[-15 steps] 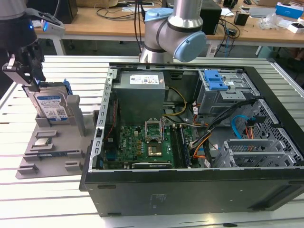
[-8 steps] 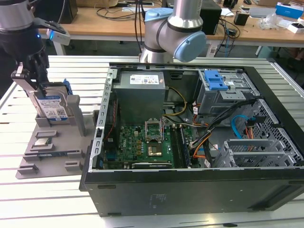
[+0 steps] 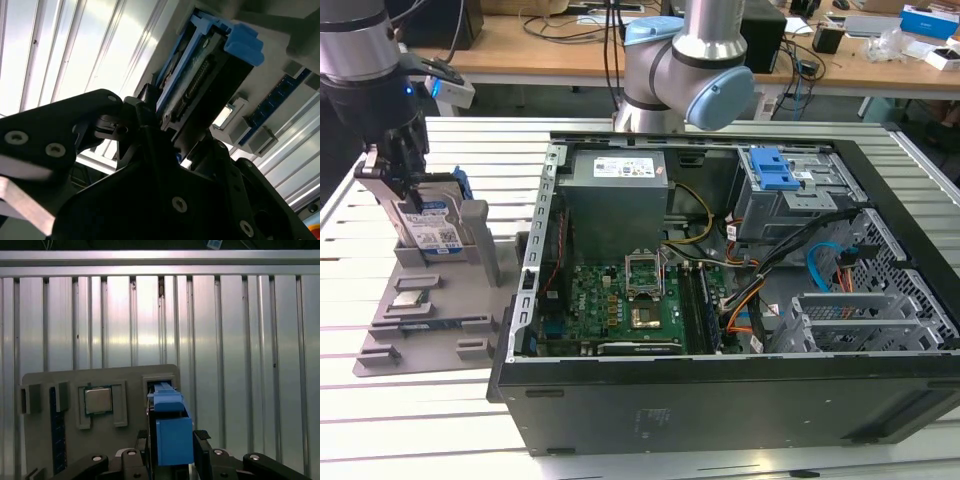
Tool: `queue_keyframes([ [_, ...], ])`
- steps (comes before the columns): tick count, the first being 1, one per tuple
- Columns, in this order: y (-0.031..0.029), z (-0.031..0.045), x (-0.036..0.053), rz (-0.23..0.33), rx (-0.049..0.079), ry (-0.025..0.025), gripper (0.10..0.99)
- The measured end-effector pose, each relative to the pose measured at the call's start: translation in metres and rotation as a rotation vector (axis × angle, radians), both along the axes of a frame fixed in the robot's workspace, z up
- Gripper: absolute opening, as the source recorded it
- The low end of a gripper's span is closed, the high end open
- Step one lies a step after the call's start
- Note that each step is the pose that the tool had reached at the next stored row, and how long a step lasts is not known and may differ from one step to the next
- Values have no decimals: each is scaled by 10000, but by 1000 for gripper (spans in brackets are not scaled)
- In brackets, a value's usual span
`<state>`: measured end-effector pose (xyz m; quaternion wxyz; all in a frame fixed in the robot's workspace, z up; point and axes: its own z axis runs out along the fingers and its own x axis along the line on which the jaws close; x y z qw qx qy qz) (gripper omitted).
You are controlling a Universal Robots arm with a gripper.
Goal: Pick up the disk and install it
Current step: 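Pick up the disk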
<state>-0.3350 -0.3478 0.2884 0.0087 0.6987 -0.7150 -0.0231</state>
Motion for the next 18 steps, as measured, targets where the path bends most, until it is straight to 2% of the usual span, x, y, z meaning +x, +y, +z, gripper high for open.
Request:
queue_keyframes([
  [6,0,-2,0,-1,-1,-2,467],
  [8,1,-3,0,-1,1,-3,365],
  [18,0,-4,0,-1,0,-2,365],
])
